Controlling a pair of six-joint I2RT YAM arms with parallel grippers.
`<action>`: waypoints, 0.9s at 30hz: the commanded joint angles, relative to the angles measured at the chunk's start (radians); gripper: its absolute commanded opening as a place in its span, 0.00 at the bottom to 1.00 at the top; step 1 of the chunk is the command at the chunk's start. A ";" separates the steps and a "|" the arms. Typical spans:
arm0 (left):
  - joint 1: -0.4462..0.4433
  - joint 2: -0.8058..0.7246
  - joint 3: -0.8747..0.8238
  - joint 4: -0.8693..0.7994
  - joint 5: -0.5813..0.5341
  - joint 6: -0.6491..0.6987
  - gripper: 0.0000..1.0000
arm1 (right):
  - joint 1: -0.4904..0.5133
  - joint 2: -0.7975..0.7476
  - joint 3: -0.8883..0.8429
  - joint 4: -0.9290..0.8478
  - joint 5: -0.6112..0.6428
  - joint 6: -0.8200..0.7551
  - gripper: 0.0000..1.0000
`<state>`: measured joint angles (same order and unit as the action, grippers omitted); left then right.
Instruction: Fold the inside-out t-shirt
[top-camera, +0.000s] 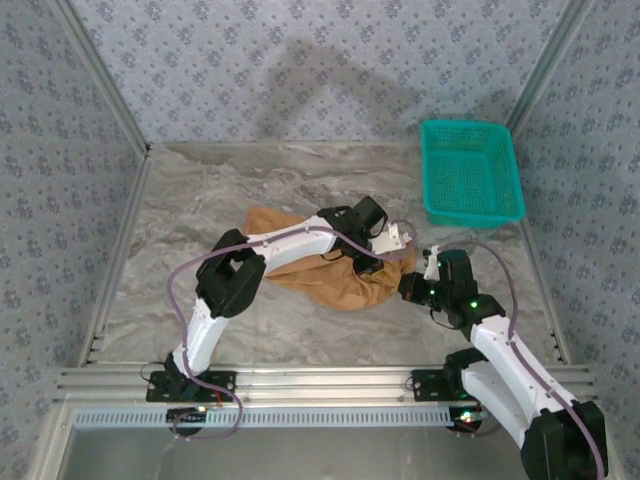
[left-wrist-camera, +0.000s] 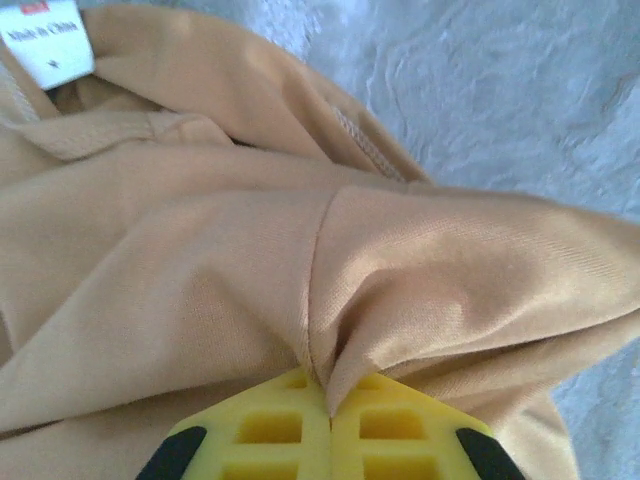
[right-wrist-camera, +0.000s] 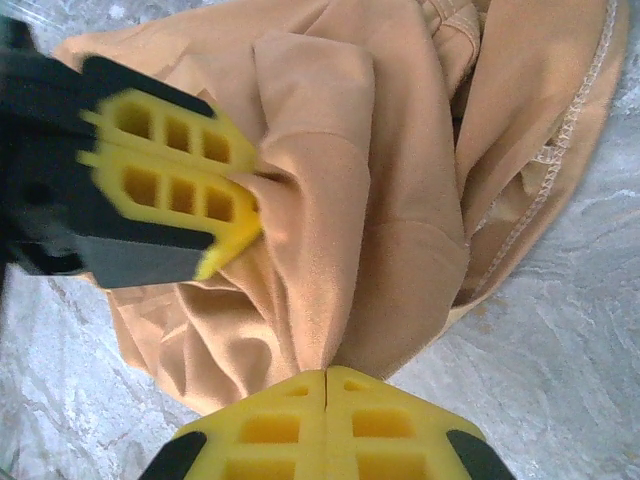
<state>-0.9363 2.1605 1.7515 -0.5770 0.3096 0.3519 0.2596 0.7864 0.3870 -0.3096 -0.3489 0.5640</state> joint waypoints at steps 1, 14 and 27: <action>0.010 -0.034 0.076 -0.072 0.027 -0.057 0.00 | -0.001 0.044 0.036 -0.001 0.013 -0.032 0.00; 0.081 -0.139 0.117 -0.176 0.282 -0.220 0.07 | -0.067 0.370 0.260 -0.019 0.312 -0.024 0.00; 0.078 -0.020 0.122 -0.170 0.243 -0.274 0.28 | 0.042 0.293 0.287 0.018 0.158 -0.020 0.00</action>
<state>-0.8528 2.0945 1.8248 -0.7113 0.5529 0.0948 0.2863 1.1137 0.6647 -0.2810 -0.1715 0.5350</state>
